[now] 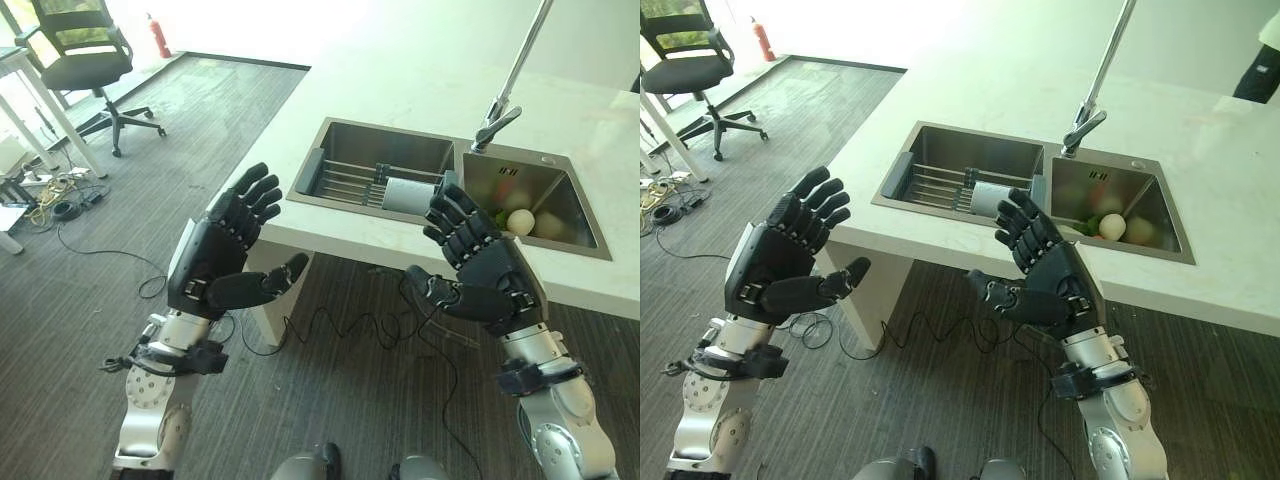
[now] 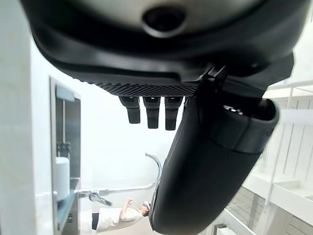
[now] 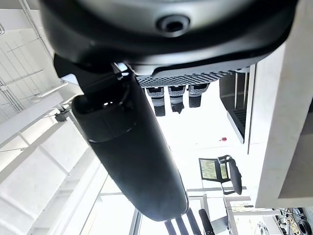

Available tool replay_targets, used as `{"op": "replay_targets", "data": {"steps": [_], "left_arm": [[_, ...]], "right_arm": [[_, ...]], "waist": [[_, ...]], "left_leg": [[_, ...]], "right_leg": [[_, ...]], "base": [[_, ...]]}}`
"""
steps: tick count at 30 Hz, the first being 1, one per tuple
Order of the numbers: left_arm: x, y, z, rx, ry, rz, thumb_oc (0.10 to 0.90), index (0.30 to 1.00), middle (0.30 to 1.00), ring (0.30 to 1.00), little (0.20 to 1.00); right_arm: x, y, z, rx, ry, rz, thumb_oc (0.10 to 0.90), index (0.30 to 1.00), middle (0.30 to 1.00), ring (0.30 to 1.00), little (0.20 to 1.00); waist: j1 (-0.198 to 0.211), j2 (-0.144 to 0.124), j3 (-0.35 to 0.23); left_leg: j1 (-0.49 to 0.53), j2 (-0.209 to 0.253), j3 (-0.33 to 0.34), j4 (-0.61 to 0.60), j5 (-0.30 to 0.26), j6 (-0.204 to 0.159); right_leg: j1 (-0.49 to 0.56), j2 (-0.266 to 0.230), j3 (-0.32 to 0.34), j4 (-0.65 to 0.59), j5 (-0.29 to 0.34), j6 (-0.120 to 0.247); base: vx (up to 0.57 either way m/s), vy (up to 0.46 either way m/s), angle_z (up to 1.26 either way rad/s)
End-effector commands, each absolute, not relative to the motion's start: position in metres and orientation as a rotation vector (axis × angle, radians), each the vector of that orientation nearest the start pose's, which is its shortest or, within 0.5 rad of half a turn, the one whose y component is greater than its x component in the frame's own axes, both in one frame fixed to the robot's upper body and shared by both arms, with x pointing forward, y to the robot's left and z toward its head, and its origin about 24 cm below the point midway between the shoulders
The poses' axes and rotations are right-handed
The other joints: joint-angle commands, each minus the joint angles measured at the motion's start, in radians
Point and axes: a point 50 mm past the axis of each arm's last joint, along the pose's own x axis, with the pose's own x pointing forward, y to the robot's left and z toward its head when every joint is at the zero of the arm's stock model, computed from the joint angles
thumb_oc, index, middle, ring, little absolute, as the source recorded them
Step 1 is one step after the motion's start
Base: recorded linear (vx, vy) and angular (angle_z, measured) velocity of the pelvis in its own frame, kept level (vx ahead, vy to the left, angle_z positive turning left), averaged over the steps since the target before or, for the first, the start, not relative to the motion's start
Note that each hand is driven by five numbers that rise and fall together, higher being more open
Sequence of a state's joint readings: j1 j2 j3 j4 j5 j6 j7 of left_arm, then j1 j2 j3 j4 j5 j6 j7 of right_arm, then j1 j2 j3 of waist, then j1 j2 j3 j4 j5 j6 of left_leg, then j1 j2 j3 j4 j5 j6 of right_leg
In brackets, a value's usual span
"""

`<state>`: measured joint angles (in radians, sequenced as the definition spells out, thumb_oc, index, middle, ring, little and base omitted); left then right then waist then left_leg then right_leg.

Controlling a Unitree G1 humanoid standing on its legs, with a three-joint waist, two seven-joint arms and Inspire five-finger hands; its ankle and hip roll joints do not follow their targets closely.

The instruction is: Place the dishes in the dishwasher.

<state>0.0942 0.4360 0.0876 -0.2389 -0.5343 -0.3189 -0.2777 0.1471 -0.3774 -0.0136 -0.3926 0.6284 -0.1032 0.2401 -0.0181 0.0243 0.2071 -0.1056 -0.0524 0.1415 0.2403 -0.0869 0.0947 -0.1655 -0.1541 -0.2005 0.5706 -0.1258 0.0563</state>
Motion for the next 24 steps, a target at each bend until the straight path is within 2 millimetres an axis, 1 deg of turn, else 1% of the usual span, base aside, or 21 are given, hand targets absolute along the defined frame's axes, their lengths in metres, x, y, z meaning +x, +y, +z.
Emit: {"op": "replay_targets", "data": {"steps": [1, 2, 3, 4, 5, 6, 8, 9, 11, 12, 13, 14, 15, 17, 18, 19, 20, 21, 22, 23, 24], "left_arm": [[0.209, 0.217, 0.181, 0.068, -0.808, -0.271, 0.8, 0.9, 0.9, 0.9, 0.9], [0.208, 0.219, 0.182, 0.075, -0.816, -0.261, 0.8, 0.9, 0.9, 0.9, 0.9], [0.207, 0.22, 0.183, 0.083, -0.823, -0.255, 0.8, 0.9, 0.9, 0.9, 0.9], [0.207, 0.219, 0.186, 0.096, -0.83, -0.253, 0.8, 0.9, 0.9, 0.9, 0.9], [0.207, 0.218, 0.187, 0.103, -0.836, -0.257, 0.8, 0.9, 0.9, 0.9, 0.9], [0.207, 0.217, 0.188, 0.109, -0.846, -0.263, 0.8, 0.9, 0.9, 0.9, 0.9], [0.206, 0.214, 0.19, 0.102, -0.861, -0.275, 0.8, 0.9, 0.9, 0.9, 0.9], [0.207, 0.214, 0.191, 0.078, -0.865, -0.276, 0.8, 0.9, 0.9, 0.9, 0.9], [0.207, 0.215, 0.192, 0.019, -0.875, -0.269, 0.8, 0.9, 0.9, 0.9, 0.9], [0.206, 0.216, 0.191, -0.039, -0.884, -0.259, 0.8, 0.9, 0.9, 0.9, 0.9], [0.206, 0.216, 0.191, -0.053, -0.887, -0.258, 0.8, 0.9, 0.9, 0.9, 0.9], [0.206, 0.215, 0.19, -0.072, -0.893, -0.259, 0.8, 0.9, 0.9, 0.9, 0.9], [0.203, 0.212, 0.188, -0.094, -0.906, -0.267, 0.8, 0.9, 0.9, 0.9, 0.9], [0.2, 0.211, 0.187, -0.102, -0.911, -0.271, 0.8, 0.9, 0.9, 0.9, 0.9], [0.196, 0.212, 0.185, -0.104, -0.914, -0.27, 0.8, 0.9, 0.9, 0.9, 0.9], [0.196, 0.213, 0.184, -0.104, -0.914, -0.27, 0.8, 0.9, 0.9, 0.9, 0.9], [0.194, 0.214, 0.183, -0.098, -0.911, -0.266, 0.8, 0.9, 0.9, 0.9, 0.9], [0.193, 0.216, 0.182, -0.095, -0.906, -0.265, 0.8, 0.9, 0.9, 0.9, 0.9], [0.192, 0.217, 0.181, -0.095, -0.899, -0.264, 0.8, 0.9, 0.9, 0.9, 0.9], [0.191, 0.22, 0.179, -0.093, -0.887, -0.26, 0.8, 0.9, 0.9, 0.9, 0.9], [0.19, 0.221, 0.177, -0.09, -0.883, -0.256, 0.8, 0.9, 0.9, 0.9, 0.9]], "right_arm": [[0.218, -0.196, 0.161, 0.21, -0.605, 0.333, 0.8, 0.9, 0.9, 0.9, 0.9], [0.218, -0.197, 0.163, 0.211, -0.615, 0.342, 0.8, 0.9, 0.9, 0.9, 0.9], [0.218, -0.197, 0.164, 0.215, -0.625, 0.346, 0.8, 0.9, 0.9, 0.9, 0.9], [0.219, -0.195, 0.167, 0.223, -0.64, 0.349, 0.8, 0.9, 0.9, 0.9, 0.9], [0.219, -0.195, 0.168, 0.228, -0.65, 0.347, 0.8, 0.9, 0.9, 0.9, 0.9], [0.218, -0.196, 0.169, 0.227, -0.659, 0.343, 0.8, 0.9, 0.9, 0.9, 0.9], [0.217, -0.195, 0.17, 0.211, -0.66, 0.342, 0.8, 0.9, 0.9, 0.9, 0.9], [0.218, -0.194, 0.171, 0.196, -0.657, 0.349, 0.8, 0.9, 0.9, 0.9, 0.9], [0.218, -0.193, 0.173, 0.159, -0.656, 0.366, 0.8, 0.9, 0.9, 0.9, 0.9], [0.217, -0.193, 0.175, 0.131, -0.656, 0.38, 0.8, 0.9, 0.9, 0.9, 0.9], [0.217, -0.194, 0.176, 0.128, -0.656, 0.384, 0.8, 0.9, 0.9, 0.9, 0.9], [0.216, -0.196, 0.177, 0.122, -0.657, 0.386, 0.8, 0.9, 0.9, 0.9, 0.9], [0.213, -0.199, 0.178, 0.1, -0.663, 0.393, 0.8, 0.9, 0.9, 0.9, 0.9], [0.211, -0.2, 0.178, 0.09, -0.667, 0.399, 0.8, 0.9, 0.9, 0.9, 0.9], [0.209, -0.2, 0.177, 0.084, -0.67, 0.409, 0.8, 0.9, 0.9, 0.9, 0.9], [0.209, -0.2, 0.177, 0.083, -0.67, 0.409, 0.8, 0.9, 0.9, 0.9, 0.9], [0.21, -0.2, 0.177, 0.082, -0.669, 0.411, 0.8, 0.9, 0.9, 0.9, 0.9], [0.211, -0.199, 0.178, 0.085, -0.668, 0.407, 0.8, 0.9, 0.9, 0.9, 0.9], [0.213, -0.197, 0.178, 0.086, -0.667, 0.403, 0.8, 0.9, 0.9, 0.9, 0.9], [0.216, -0.194, 0.177, 0.089, -0.665, 0.4, 0.8, 0.9, 0.9, 0.9, 0.9], [0.217, -0.193, 0.176, 0.087, -0.663, 0.4, 0.8, 0.9, 0.9, 0.9, 0.9]], "waist": [[0.025, -0.035, -0.063], [0.024, -0.044, -0.062], [0.023, -0.048, -0.062], [0.016, -0.049, -0.06], [0.008, -0.05, -0.058], [0.003, -0.053, -0.062], [-0.002, -0.055, -0.078], [-0.007, -0.056, -0.091], [-0.017, -0.054, -0.104], [-0.021, -0.053, -0.11], [-0.022, -0.054, -0.111], [-0.019, -0.053, -0.11], [-0.01, -0.064, -0.102], [0.005, -0.084, -0.088], [0.018, -0.096, -0.067], [0.019, -0.096, -0.064], [0.027, -0.095, -0.055], [0.034, -0.094, -0.05], [0.039, -0.087, -0.049], [0.04, -0.059, -0.042], [0.04, -0.044, -0.046]], "left_leg": [[0.022, 0.003, -0.121, 0.06, -0.123, -0.058], [0.031, 0.0, -0.104, 0.06, -0.133, -0.06], [0.04, 0.0, -0.09, 0.06, -0.142, -0.062], [0.056, -0.002, -0.085, 0.06, -0.155, -0.059], [0.062, -0.003, -0.086, 0.06, -0.164, -0.054], [0.066, -0.005, -0.089, 0.06, -0.172, -0.052], [0.076, 0.003, -0.075, 0.06, -0.183, -0.055], [0.089, 0.021, -0.047, 0.06, -0.195, -0.057], [0.117, 0.043, -0.02, 0.06, -0.208, -0.068], [0.145, 0.059, -0.003, 0.06, -0.205, -0.086], [0.154, 0.06, 0.0, 0.06, -0.201, -0.091], [0.162, 0.065, -0.001, 0.06, -0.16, -0.105], [0.189, 0.073, 0.001, 0.06, -0.022, -0.138], [0.19, 0.055, -0.007, 0.075, 0.067, -0.151], [0.125, 0.035, -0.027, 0.195, 0.068, -0.146], [0.112, 0.036, -0.029, 0.21, 0.063, -0.144], [0.083, 0.036, -0.026, 0.207, 0.047, -0.132], [0.082, 0.035, -0.019, 0.164, 0.032, -0.122], [0.096, 0.043, -0.003, 0.075, 0.029, -0.121], [0.048, 0.085, 0.01, 0.06, -0.023, -0.128], [0.011, 0.108, -0.001, 0.06, -0.048, -0.138]], "right_leg": [[0.057, -0.001, -0.037, -0.271, 0.098, 0.058], [0.004, -0.016, -0.039, -0.271, 0.089, 0.07], [-0.039, -0.028, -0.04, -0.271, 0.1, 0.08], [-0.094, -0.036, -0.024, -0.271, 0.143, 0.089], [-0.114, -0.029, -0.004, -0.271, 0.146, 0.095], [-0.122, -0.017, 0.017, -0.271, 0.125, 0.098], [-0.121, -0.012, 0.015, -0.271, 0.121, 0.104], [-0.106, -0.011, 0.003, -0.271, 0.112, 0.106], [-0.083, -0.003, -0.005, -0.271, 0.095, 0.094], [-0.065, 0.005, -0.018, -0.271, 0.08, 0.077], [-0.061, 0.008, -0.02, -0.271, 0.077, 0.072], [-0.046, 0.017, -0.022, -0.271, 0.067, 0.061], [-0.015, 0.027, -0.017, -0.271, 0.041, 0.033], [0.012, 0.02, 0.001, -0.271, 0.023, 0.016], [0.04, 0.022, 0.02, -0.271, 0.01, 0.0], [0.044, 0.023, 0.02, -0.271, 0.008, -0.001], [0.058, 0.03, 0.025, -0.271, 0.002, -0.002], [0.066, 0.035, 0.029, -0.271, -0.003, 0.0], [0.074, 0.043, 0.033, -0.271, -0.011, 0.004], [0.087, 0.069, 0.03, -0.271, -0.021, 0.012], [0.09, 0.081, 0.028, -0.271, -0.026, 0.016]], "base": [[0.16, -0.207, -0.89], [0.15, -0.202, -1.41], [0.21, -0.245, -1.35], [0.23, -0.247, -1.01], [0.25, -0.271, -0.27], [0.27, -0.323, -0.01], [0.27, -0.327, 0.31], [0.25, -0.302, 0.49], [0.34, -0.396, 0.48], [0.32, -0.362, 0.39], [0.26, -0.3, 0.28], [0.26, -0.309, 0.02], [0.26, -0.307, 0.0], [0.21, -0.261, -0.12], [0.12, -0.182, -0.15], [0.13, -0.144, -0.13], [0.13, -0.043, -0.06], [0.19, -0.006, -0.02], [0.18, 0.115, -0.03], [0.17, 0.172, -0.02], [0.15, 0.177, 0.05]]}}
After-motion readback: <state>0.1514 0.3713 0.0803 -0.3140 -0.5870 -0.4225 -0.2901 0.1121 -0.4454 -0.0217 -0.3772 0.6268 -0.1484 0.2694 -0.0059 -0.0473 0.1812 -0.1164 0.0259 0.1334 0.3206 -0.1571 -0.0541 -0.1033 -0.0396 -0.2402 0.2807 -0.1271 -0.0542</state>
